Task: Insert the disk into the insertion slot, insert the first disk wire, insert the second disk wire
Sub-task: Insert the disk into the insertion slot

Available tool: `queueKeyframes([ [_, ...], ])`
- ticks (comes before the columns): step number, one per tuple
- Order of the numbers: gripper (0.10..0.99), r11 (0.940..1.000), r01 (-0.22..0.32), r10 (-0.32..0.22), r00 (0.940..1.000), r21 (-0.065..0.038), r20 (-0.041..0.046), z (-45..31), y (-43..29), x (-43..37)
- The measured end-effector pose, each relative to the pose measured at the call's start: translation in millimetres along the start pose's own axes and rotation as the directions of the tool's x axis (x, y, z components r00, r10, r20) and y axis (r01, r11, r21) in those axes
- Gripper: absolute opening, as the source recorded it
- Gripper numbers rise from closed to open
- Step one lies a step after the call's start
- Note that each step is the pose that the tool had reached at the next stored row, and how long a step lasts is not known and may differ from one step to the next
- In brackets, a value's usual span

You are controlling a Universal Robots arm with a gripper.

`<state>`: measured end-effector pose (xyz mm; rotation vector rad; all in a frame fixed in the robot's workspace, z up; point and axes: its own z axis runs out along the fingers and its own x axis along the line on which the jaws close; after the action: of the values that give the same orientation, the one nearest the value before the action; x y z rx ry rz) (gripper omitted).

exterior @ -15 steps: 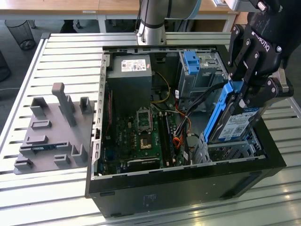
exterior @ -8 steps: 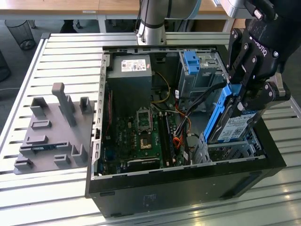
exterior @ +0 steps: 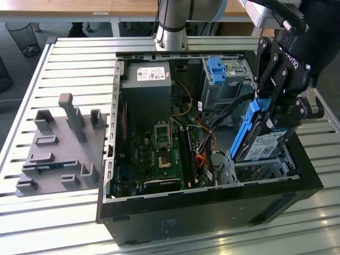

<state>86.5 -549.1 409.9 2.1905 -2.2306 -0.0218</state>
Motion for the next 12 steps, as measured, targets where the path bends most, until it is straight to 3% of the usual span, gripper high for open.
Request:
queueKeyframes([
  [12,0.365,1.0000,0.000,0.000,1.0000,0.000,0.0000,7.9,-0.1,0.0],
])
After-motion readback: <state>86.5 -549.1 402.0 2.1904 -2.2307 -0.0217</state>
